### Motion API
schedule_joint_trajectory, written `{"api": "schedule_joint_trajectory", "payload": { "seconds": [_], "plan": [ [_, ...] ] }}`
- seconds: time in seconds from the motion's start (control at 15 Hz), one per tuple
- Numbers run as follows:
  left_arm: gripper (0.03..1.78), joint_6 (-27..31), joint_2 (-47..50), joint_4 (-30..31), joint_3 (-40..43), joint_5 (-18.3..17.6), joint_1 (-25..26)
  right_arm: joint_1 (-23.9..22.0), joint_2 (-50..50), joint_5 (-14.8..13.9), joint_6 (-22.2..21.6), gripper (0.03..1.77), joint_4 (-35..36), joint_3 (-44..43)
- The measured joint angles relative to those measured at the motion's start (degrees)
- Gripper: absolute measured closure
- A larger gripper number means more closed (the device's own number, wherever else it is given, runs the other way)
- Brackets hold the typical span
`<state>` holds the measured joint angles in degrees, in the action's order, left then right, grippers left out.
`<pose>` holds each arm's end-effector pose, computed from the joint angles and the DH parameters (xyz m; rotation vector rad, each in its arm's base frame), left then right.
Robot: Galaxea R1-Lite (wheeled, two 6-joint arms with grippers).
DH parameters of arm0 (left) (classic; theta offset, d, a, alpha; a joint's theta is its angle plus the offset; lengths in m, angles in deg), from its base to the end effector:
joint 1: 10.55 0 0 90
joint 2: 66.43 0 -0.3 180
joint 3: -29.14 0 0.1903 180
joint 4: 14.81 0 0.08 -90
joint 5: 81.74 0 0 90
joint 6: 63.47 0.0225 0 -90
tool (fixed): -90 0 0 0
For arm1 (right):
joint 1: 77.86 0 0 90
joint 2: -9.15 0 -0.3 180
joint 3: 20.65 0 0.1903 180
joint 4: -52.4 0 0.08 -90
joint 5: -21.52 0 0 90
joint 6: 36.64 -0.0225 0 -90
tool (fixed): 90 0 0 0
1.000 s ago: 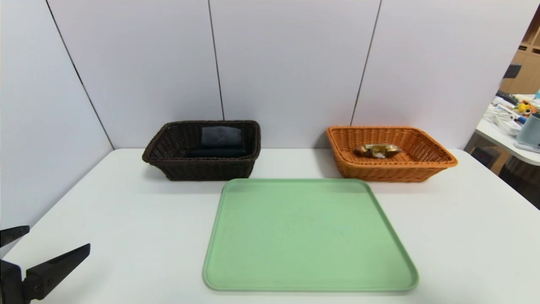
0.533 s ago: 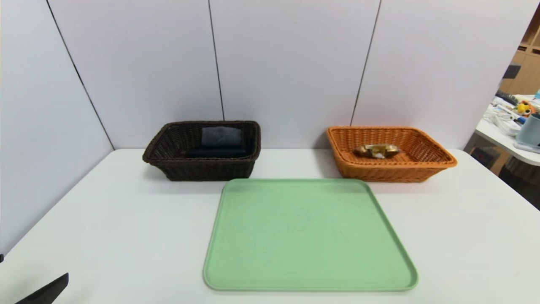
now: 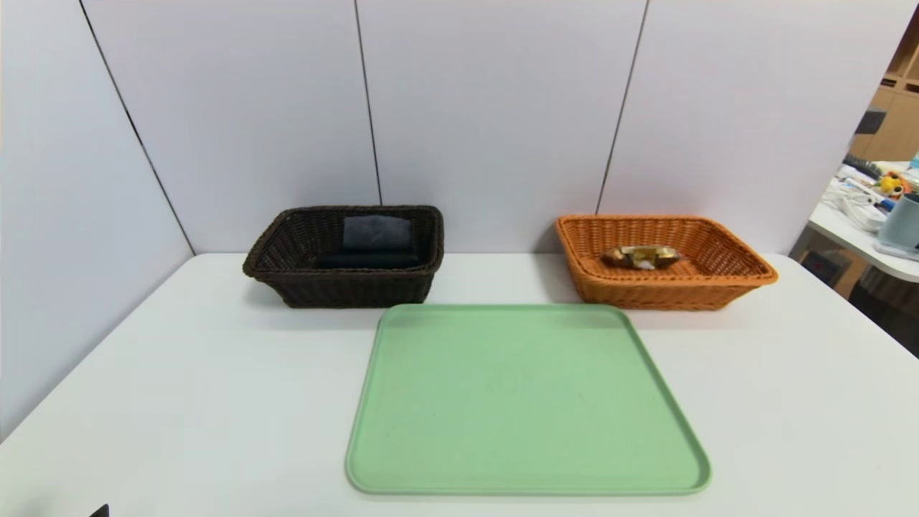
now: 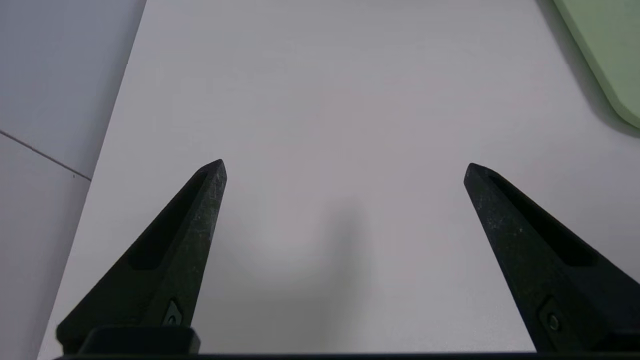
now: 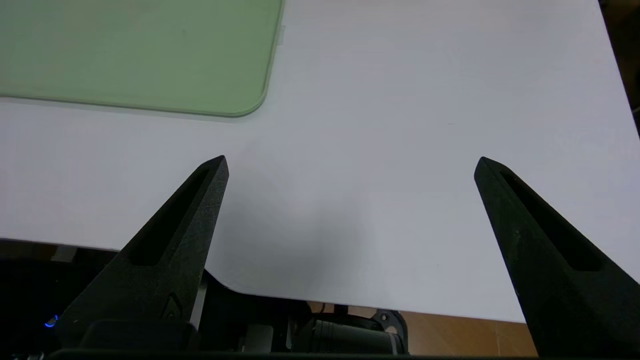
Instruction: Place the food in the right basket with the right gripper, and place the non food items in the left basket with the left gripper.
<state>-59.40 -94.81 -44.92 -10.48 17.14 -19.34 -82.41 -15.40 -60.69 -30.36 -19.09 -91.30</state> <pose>0.0197 0.0005 0.1466 0.1210 0.3255 -0.0100 -0.0481 0.0069 0.2179 -0.0602 0.4369 0.0797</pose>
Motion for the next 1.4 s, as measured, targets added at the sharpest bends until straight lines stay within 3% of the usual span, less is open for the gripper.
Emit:
{"api": "schedule_joint_trajectory", "payload": {
  "seconds": [0.2, 0.33, 0.6, 0.87, 1.07, 1.4],
  "plan": [
    [0.12, -0.3, 2.7, 0.0, 2.7, -0.7, 0.7, -1.6, 4.6, 4.1, 0.0, 0.10, 0.8, 3.7],
    [0.12, -0.3, 4.0, 0.2, 4.0, -2.2, 1.2, -2.2, 6.6, 4.6, -0.1, 0.10, 4.9, 7.0],
    [0.12, 0.1, 5.6, 6.1, 7.4, -4.1, 1.3, -2.8, 8.2, 1.3, -0.3, 0.10, 18.1, 13.7],
    [0.12, 0.1, 6.3, 11.6, 11.0, -6.2, 1.3, -2.8, 8.6, 0.0, -0.4, 0.10, 25.5, 19.4],
    [0.12, 0.6, 7.2, 16.3, 15.1, -6.9, 1.3, -2.8, 8.6, 0.0, -0.2, 0.10, 31.2, 22.5],
    [0.12, 0.7, 7.9, 16.6, 16.2, -8.6, 2.2, -3.4, 8.6, 1.1, -0.3, 0.10, 35.2, 24.0]
  ]
}}
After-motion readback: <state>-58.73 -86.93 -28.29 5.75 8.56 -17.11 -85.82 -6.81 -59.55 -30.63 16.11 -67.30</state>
